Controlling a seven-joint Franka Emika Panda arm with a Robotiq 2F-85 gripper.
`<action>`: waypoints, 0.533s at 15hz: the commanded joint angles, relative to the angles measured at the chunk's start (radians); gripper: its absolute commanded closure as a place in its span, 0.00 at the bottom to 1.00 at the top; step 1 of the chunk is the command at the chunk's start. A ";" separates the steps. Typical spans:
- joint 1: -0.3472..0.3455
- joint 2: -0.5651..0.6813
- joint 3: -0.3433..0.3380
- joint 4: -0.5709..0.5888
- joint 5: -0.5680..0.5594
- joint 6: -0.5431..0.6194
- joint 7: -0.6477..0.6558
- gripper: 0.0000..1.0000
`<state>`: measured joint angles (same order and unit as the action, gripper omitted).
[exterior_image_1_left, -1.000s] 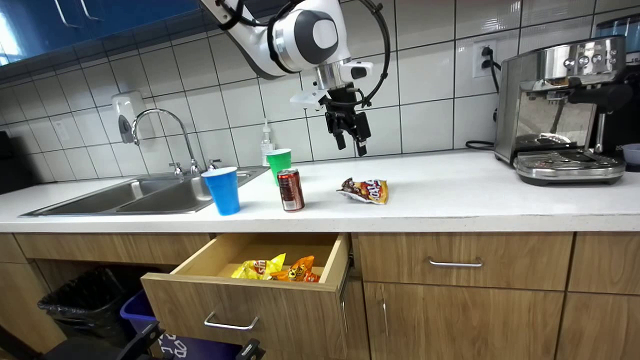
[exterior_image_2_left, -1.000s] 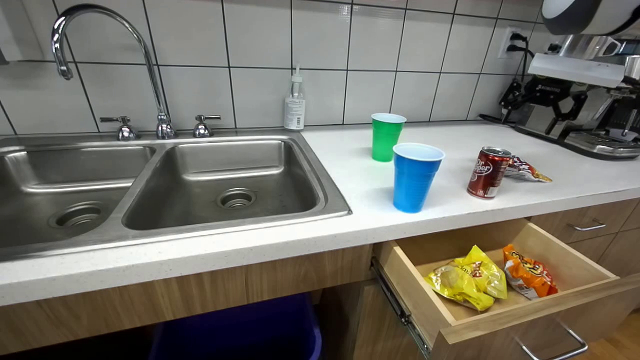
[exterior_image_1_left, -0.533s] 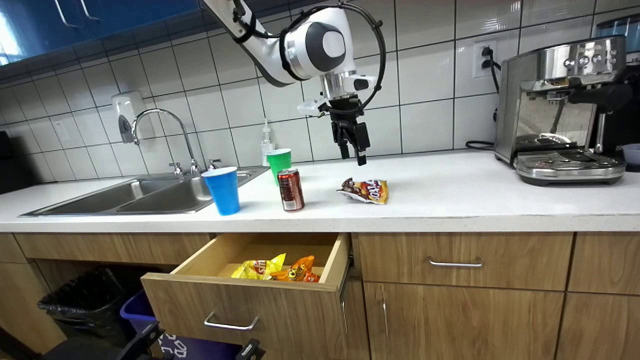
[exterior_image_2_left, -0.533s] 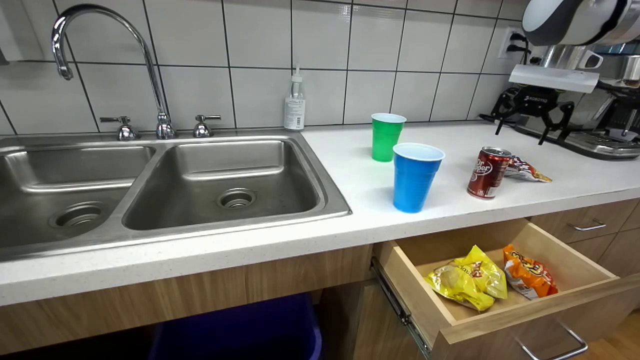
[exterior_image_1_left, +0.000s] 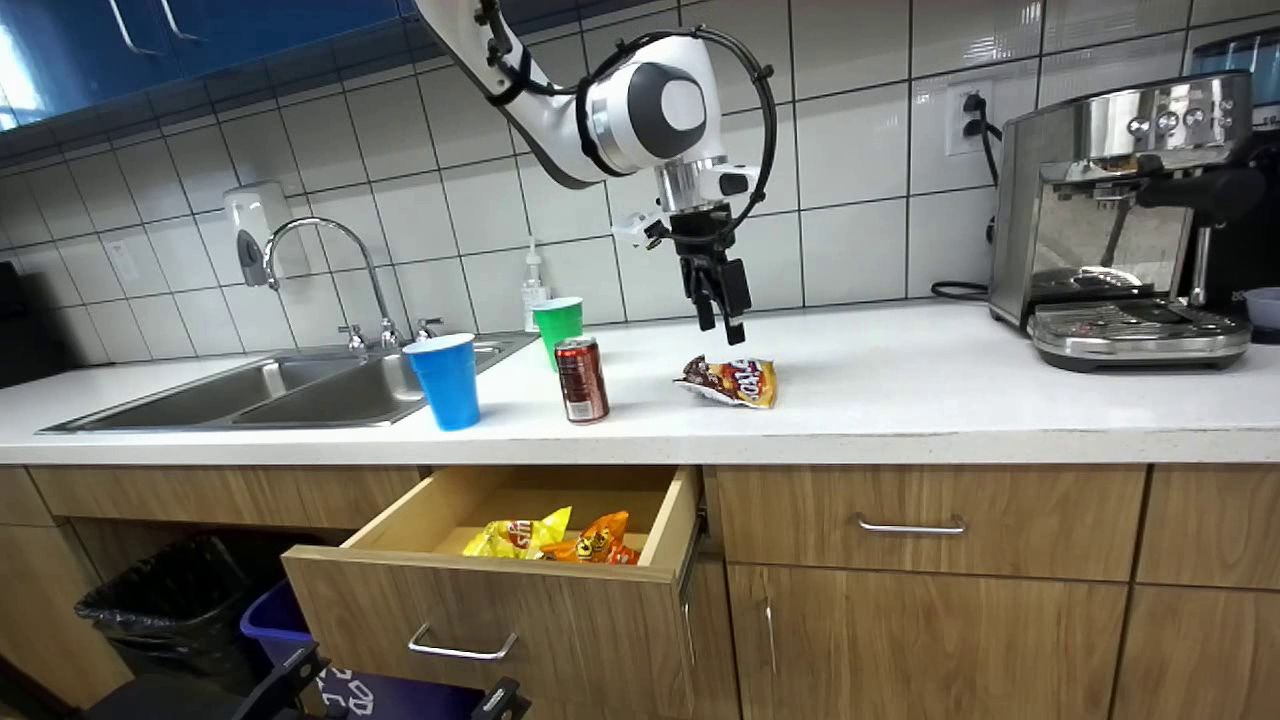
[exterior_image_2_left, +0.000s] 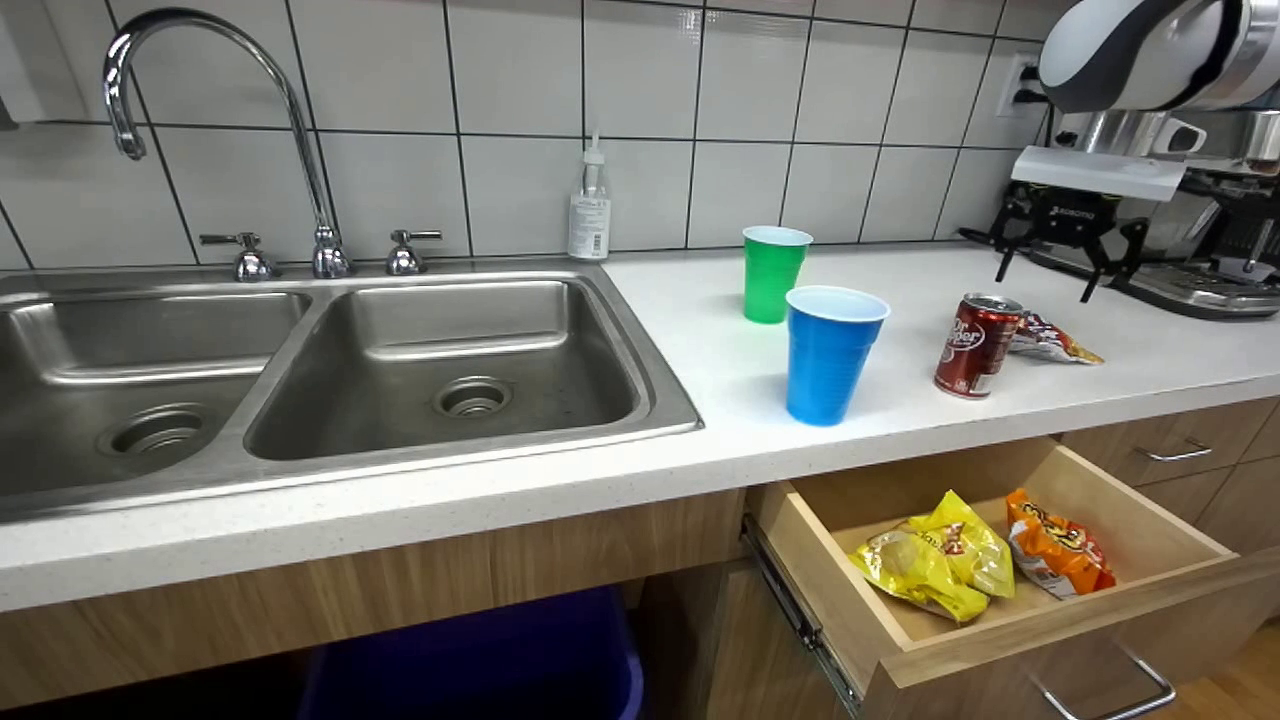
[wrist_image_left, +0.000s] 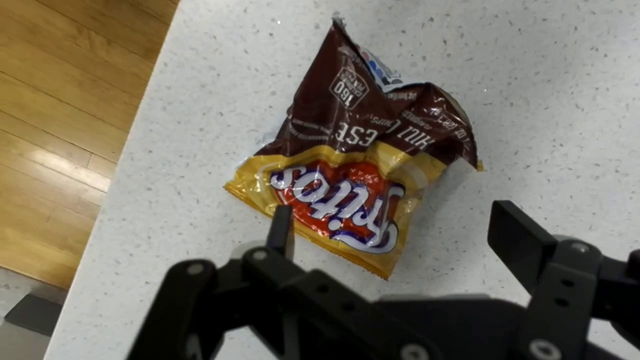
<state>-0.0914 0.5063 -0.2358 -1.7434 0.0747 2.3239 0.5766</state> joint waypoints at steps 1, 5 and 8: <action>-0.001 0.029 -0.006 0.033 -0.002 -0.017 0.036 0.00; 0.001 0.048 -0.007 0.033 -0.003 -0.012 0.042 0.00; 0.003 0.058 -0.010 0.032 -0.005 -0.010 0.047 0.00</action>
<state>-0.0915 0.5419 -0.2388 -1.7432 0.0753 2.3251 0.5900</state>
